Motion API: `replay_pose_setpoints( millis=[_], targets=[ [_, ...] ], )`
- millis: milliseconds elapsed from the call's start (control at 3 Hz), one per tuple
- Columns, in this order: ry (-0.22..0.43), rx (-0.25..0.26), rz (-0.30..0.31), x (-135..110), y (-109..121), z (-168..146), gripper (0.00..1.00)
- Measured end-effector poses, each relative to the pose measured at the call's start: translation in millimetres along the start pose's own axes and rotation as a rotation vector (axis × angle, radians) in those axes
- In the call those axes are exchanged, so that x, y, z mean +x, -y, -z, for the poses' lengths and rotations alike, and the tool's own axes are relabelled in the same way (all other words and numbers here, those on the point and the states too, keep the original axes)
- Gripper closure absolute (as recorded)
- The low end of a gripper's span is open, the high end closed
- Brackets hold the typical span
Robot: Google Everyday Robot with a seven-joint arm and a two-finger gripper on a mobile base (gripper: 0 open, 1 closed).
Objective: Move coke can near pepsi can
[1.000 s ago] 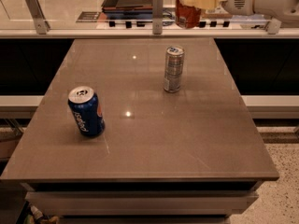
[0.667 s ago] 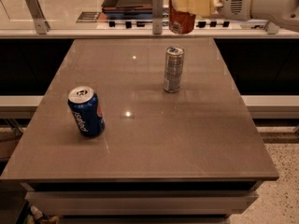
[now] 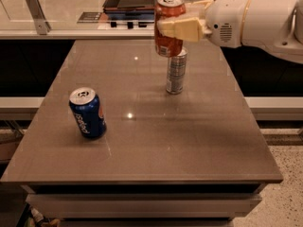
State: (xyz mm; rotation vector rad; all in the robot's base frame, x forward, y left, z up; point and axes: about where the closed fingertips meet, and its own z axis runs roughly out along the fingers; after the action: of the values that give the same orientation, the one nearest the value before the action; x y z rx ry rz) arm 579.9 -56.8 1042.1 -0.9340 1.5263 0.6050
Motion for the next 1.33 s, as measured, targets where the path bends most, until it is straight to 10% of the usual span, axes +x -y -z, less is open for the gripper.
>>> replay_pose_setpoints(
  millis=[1333],
  targets=[
    [0.005,-0.017,-0.095,59,-113,-15,1.0]
  ],
)
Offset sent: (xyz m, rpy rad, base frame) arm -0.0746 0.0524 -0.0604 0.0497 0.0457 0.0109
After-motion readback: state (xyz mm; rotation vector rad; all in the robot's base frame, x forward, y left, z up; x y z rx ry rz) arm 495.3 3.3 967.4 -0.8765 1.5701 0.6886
